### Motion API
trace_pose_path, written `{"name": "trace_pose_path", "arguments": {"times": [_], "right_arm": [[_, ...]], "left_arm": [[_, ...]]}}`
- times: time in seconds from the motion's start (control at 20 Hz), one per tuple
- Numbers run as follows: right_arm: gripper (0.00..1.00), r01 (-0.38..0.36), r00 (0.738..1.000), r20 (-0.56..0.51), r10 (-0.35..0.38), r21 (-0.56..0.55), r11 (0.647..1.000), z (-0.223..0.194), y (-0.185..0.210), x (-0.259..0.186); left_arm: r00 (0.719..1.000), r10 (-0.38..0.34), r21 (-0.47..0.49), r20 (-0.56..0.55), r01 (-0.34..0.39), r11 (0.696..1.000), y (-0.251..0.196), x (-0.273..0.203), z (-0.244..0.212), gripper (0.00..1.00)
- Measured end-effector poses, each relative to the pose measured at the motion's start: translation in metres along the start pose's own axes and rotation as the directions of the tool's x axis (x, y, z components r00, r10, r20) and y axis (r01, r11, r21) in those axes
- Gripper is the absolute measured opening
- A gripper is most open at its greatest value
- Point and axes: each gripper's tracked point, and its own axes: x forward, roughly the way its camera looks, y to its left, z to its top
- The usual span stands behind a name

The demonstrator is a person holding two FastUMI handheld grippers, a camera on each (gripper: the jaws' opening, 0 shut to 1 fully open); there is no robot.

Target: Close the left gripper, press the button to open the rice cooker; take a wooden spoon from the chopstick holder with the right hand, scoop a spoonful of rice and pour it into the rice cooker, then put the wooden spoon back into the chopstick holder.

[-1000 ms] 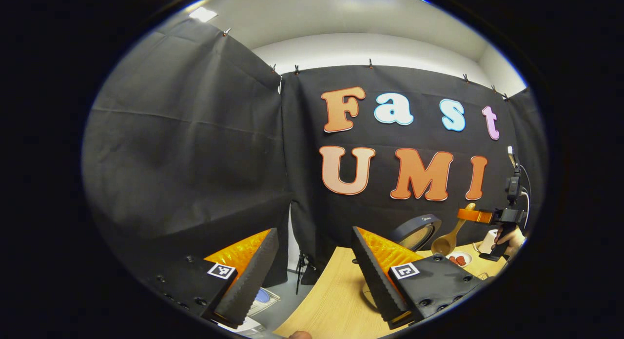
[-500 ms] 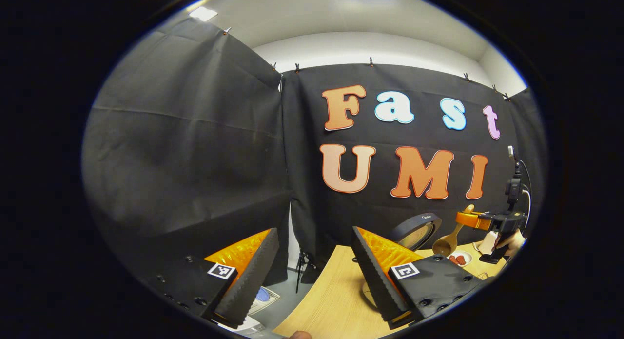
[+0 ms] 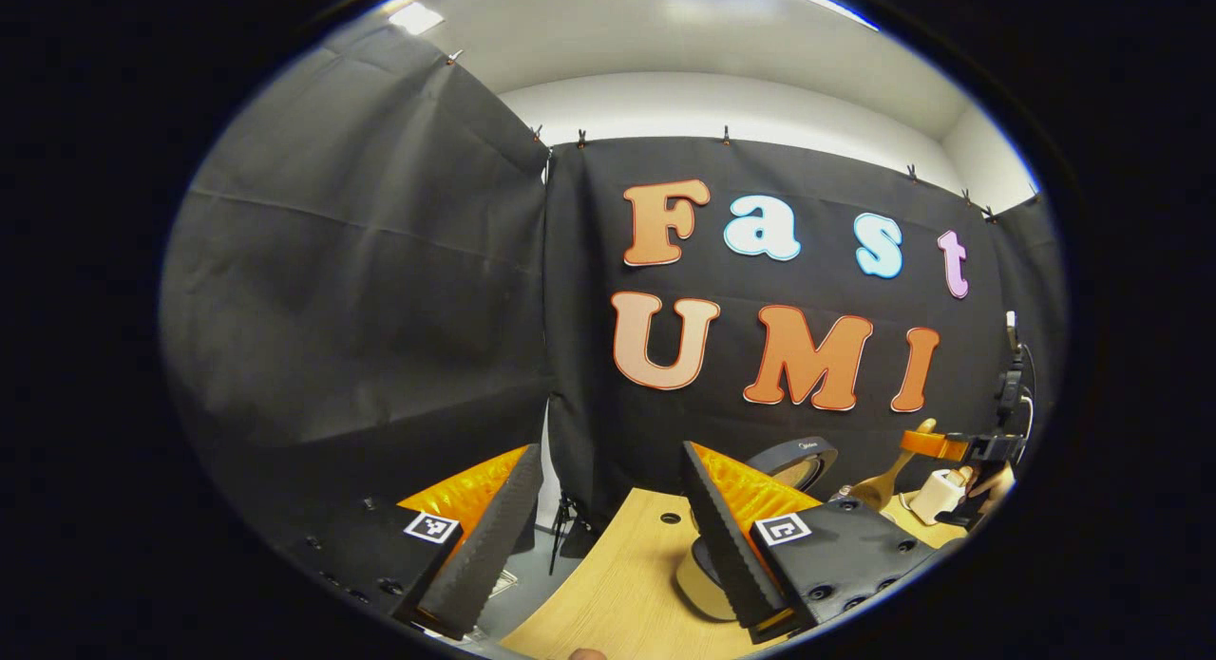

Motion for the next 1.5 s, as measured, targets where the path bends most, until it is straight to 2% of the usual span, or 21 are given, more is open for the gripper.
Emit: {"name": "trace_pose_path", "arguments": {"times": [0.15, 0.35, 0.65, 0.7, 0.75, 1.05, 1.15, 1.5], "right_arm": [[0.13, 0.042, 0.999, 0.016, -0.042, 0.018, 0.999, 0.01, -0.032, -0.023], [0.13, 0.119, 0.993, 0.02, -0.119, 0.015, 0.993, 0.012, -0.081, -0.056], [0.13, 0.249, 0.968, 0.014, -0.25, 0.04, 0.968, -0.001, -0.156, -0.111], [0.08, 0.266, 0.964, 0.01, -0.267, 0.047, 0.963, -0.005, -0.165, -0.12], [0.13, 0.281, 0.959, 0.008, -0.282, 0.056, 0.958, -0.009, -0.174, -0.127], [0.13, 0.352, 0.936, -0.049, -0.349, 0.123, 0.928, -0.058, -0.22, -0.166], [0.13, 0.372, 0.928, -0.074, -0.364, 0.146, 0.917, -0.079, -0.233, -0.173], [0.13, 0.401, 0.915, -0.149, -0.376, 0.229, 0.887, -0.144, -0.265, -0.179]], "left_arm": [[1.0, -0.024, -0.005, -0.01, 0.024, 1.0, -0.016, 0.005, -0.002, 1.0], [0.998, -0.055, -0.002, 0.0, 0.055, 0.998, -0.034, 0.008, 0.001, 1.0], [0.996, -0.083, 0.024, 0.022, 0.083, 0.996, -0.062, 0.014, 0.009, 1.0], [0.996, -0.085, 0.02, 0.021, 0.084, 0.996, -0.065, 0.015, 0.009, 0.99], [0.996, -0.087, 0.017, 0.019, 0.087, 0.996, -0.069, 0.015, 0.009, 0.99], [0.995, -0.093, 0.057, 0.025, 0.092, 0.994, -0.091, 0.008, 0.008, 0.99], [0.997, -0.072, 0.083, 0.024, 0.07, 0.994, -0.093, 0.006, 0.008, 0.99], [0.998, -0.053, 0.105, 0.025, 0.05, 0.993, -0.116, -0.007, 0.008, 0.99]]}}
